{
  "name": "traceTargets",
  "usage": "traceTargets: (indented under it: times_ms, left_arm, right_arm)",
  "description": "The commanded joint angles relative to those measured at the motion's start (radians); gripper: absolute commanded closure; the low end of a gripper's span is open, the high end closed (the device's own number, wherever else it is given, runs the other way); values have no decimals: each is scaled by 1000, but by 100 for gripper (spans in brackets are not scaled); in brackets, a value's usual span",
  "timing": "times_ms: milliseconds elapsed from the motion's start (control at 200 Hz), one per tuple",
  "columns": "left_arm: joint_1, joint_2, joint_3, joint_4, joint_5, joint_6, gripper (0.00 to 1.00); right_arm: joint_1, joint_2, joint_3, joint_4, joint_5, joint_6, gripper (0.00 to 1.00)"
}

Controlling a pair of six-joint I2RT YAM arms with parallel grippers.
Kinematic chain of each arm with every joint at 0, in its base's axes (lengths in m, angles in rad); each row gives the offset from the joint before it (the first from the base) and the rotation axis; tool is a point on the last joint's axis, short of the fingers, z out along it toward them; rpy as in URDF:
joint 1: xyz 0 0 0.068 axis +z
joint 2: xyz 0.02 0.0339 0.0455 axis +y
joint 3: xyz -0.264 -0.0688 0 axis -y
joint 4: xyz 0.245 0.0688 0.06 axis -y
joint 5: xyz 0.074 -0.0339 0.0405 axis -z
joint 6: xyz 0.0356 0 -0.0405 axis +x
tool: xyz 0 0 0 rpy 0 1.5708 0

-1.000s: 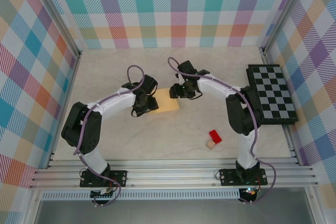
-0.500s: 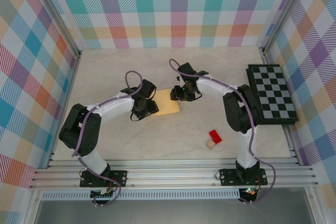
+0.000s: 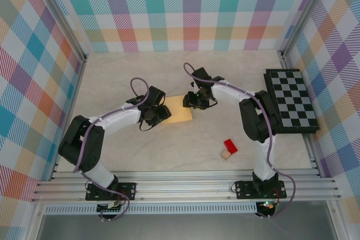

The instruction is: Fold the paper box

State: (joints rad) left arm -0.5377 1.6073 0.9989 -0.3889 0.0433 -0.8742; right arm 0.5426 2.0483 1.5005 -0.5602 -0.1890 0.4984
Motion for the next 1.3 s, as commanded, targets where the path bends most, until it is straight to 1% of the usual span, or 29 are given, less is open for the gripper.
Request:
traceTargets:
  times_ms: [0,95,165,175,205,255,345,390,445,515,650,750,880,1045,1140,1295]
  left_arm:
    - [15,-66,-8,-13,-49,69,43]
    - [24,-119,-73,55,-8,124,37]
    - [39,-148,-126,102,56,148,33]
    - [43,-151,-134,132,66,151,32]
    - [56,-165,-164,174,108,166,30]
    - [97,-191,-236,289,224,184,27]
    - [191,-205,-348,494,409,171,29]
    - [226,-198,-365,555,461,165,30]
    - [248,-194,-389,652,496,145,31]
    - [255,-178,-399,726,517,113,31]
    - [255,-150,-428,765,526,73,32]
    - [254,-162,-469,767,513,76,31]
    - [253,-174,-499,767,511,113,30]
    - [253,-122,-515,840,541,86,32]
    - [239,-104,-526,872,528,59,33]
    - [194,-76,-522,907,479,25,35]
  right_arm:
    - [-12,-13,-19,-17,-28,25,49]
    - [-29,-14,-17,-13,-61,33,49]
    - [-38,-14,-17,-8,-77,38,49]
    - [-40,-14,-16,-9,-79,38,49]
    - [-42,-13,-15,-8,-83,39,49]
    - [-46,-13,-13,-13,-87,37,49]
    - [-49,-13,-14,-14,-93,32,49]
    - [-49,-13,-17,-14,-96,29,49]
    - [-50,-13,-20,-12,-97,28,49]
    - [-49,-13,-21,-12,-96,28,49]
    - [-50,-7,-17,-14,-93,30,49]
    - [-51,2,-10,-18,-97,34,49]
    - [-52,9,-2,-19,-104,35,49]
    - [-52,5,-5,-21,-99,35,49]
    - [-52,4,-8,-20,-98,34,49]
    - [-52,5,-11,-21,-96,35,49]
